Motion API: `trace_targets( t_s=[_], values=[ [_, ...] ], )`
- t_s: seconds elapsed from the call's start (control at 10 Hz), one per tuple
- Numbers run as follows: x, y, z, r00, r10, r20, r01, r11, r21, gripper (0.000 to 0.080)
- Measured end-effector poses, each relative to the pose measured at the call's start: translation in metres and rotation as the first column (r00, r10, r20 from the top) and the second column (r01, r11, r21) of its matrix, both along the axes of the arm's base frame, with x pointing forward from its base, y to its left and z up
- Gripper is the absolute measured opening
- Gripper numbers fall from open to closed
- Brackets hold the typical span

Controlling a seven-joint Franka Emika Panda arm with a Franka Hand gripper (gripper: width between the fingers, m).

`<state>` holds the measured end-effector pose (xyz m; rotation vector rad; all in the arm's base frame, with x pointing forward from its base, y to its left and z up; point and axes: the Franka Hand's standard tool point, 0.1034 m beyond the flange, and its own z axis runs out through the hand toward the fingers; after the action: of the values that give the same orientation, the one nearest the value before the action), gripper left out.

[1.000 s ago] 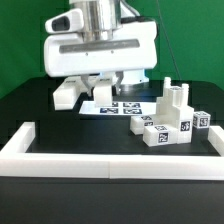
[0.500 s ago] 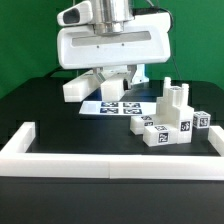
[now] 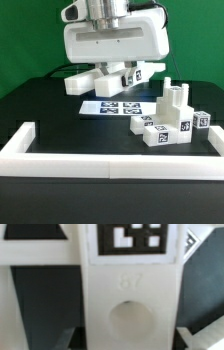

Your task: Assemble chair

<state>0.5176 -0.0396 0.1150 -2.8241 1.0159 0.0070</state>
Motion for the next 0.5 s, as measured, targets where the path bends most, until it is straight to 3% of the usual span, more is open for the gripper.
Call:
trace_targets(
  t_s=[0.3, 0.5],
  values=[
    [0.002, 0.015, 0.008, 0.965, -0.255, -0.056, 0.257, 0.966, 0.020, 0.0289],
    [0.003, 0.016, 0.005, 0.944, -0.324, -0.064, 0.326, 0.945, 0.018, 0.0289]
  ],
)
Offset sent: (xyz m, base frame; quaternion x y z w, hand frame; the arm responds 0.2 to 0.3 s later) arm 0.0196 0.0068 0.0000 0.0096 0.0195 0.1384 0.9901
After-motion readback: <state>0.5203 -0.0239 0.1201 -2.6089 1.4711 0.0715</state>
